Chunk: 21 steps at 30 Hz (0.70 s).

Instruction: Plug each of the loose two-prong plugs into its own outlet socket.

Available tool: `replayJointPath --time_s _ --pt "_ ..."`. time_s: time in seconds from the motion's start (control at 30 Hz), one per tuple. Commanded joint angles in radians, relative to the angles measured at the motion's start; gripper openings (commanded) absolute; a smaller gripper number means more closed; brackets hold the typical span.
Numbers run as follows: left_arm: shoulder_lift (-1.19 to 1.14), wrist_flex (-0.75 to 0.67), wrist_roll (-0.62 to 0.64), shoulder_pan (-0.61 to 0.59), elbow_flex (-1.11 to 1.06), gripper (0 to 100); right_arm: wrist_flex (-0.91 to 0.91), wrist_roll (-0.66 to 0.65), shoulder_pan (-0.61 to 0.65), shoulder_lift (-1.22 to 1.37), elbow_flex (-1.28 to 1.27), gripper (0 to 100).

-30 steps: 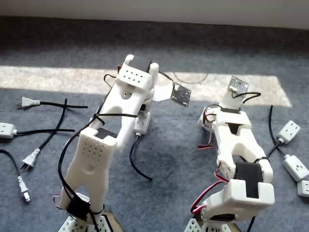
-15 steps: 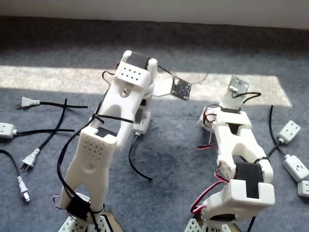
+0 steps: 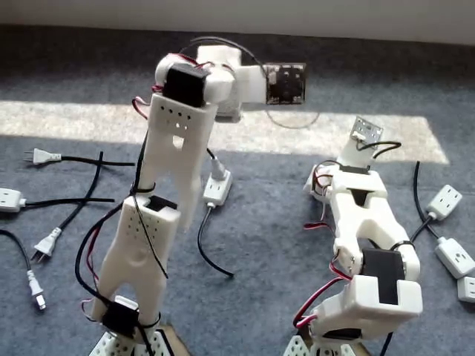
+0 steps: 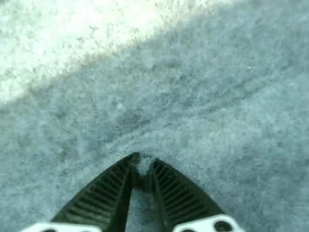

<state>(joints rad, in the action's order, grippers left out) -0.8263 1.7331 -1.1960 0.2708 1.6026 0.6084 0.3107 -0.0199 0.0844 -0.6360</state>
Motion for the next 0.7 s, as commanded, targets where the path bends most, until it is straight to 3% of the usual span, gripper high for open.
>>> replayJointPath --time_s 0.0,0.2,0.4,0.53,0.67 --pt "0.179 -0.095 0.267 -0.01 0.056 28 -0.01 0.006 0.015 0.004 0.045 0.9" --pt "0.437 -0.17 0.727 -0.081 0.056 28 -0.01 0.006 0.016 0.002 0.047 1.0" --pt "0.668 0.002 1.016 -0.255 0.053 28 -0.01 0.006 0.015 0.002 0.044 1.0" --pt "0.771 0.054 1.192 -0.507 -0.012 28 -0.01 0.006 0.015 0.002 0.042 1.0" --pt "0.825 0.054 1.286 -0.756 -0.196 28 -0.01 0.006 0.013 -0.002 0.045 1.0"
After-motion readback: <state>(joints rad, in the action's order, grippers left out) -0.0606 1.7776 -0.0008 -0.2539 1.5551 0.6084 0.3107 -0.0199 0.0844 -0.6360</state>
